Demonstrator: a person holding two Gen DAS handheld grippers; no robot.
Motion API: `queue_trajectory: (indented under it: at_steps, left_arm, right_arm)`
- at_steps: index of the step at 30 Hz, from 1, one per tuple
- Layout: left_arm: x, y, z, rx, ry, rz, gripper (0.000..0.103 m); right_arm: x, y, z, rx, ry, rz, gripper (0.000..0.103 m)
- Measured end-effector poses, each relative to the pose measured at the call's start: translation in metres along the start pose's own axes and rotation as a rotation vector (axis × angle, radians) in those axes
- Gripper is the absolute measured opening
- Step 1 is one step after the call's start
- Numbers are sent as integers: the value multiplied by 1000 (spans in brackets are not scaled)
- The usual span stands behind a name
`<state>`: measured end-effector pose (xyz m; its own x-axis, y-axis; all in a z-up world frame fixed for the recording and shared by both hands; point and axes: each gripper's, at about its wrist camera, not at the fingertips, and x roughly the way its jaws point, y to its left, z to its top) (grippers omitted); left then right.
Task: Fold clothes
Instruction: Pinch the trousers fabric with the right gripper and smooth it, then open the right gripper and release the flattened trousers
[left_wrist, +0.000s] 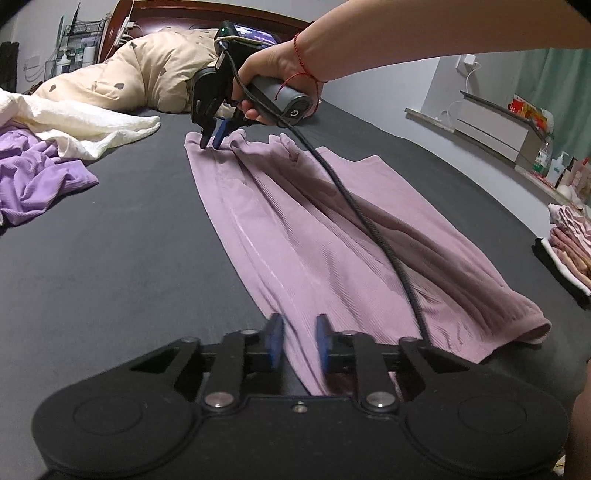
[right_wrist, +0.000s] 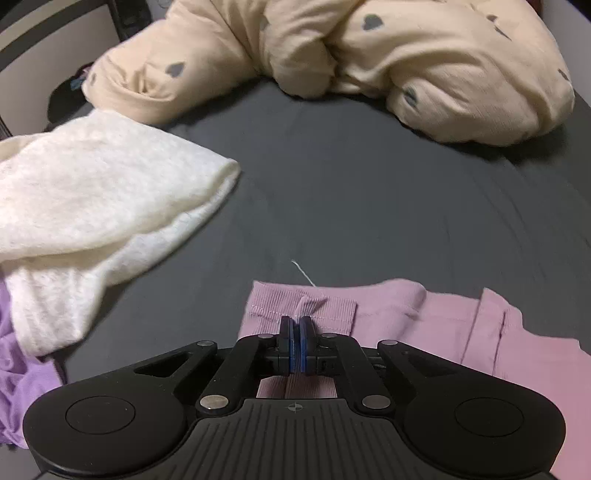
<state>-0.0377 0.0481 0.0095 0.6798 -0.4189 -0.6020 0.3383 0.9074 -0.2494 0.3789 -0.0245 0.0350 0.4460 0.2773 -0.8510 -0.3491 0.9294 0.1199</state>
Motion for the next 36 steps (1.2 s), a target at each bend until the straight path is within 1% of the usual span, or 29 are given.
queue_trajectory:
  at_steps: [3, 6, 11, 14, 17, 20, 22, 25, 27, 30, 32, 33, 34, 36]
  left_arm:
    - [-3, 4, 1, -25, -4, -8, 5]
    - [-8, 7, 2, -20, -4, 6, 5]
    - [-20, 18, 1, -42, 10, 25, 5]
    - [-27, 24, 0, -57, 18, 35, 5]
    - [-29, 31, -1, -70, 30, 37, 5]
    - [-29, 34, -1, -76, 41, 34, 5]
    - [-30, 36, -1, -79, 46, 31, 5]
    - [-31, 38, -2, -79, 56, 30, 5]
    - [-30, 39, -3, -78, 67, 26, 6]
    - [-31, 39, -3, -74, 67, 28, 7]
    - [-34, 38, -1, -65, 52, 45, 11]
    - [-36, 37, -1, -59, 41, 58, 17]
    - [-38, 36, 0, -54, 31, 70, 27]
    - [-44, 35, 2, -44, -5, 92, 34]
  right_arm:
    - [-6, 8, 5, -35, -6, 16, 2]
    - [-17, 21, 9, -33, -20, 58, 2]
    - [-12, 48, 15, -51, -22, 92, 2]
    - [-2, 65, 15, -29, -15, 105, 2]
    - [11, 81, 15, -14, 5, 86, 2]
    - [23, 88, 12, -3, 6, 60, 3]
    - [27, 91, 11, 9, 0, 64, 3]
    - [28, 91, 14, 31, 9, 115, 3]
    - [22, 87, 17, 67, 1, 158, 3]
    - [2, 80, 22, 80, -32, 202, 4]
    - [-19, 70, 27, 31, -48, 202, 4]
    - [-31, 63, 28, 5, -58, 192, 4]
    - [-43, 55, 28, -20, -68, 182, 4]
    - [-67, 29, 26, -21, -81, 157, 4]
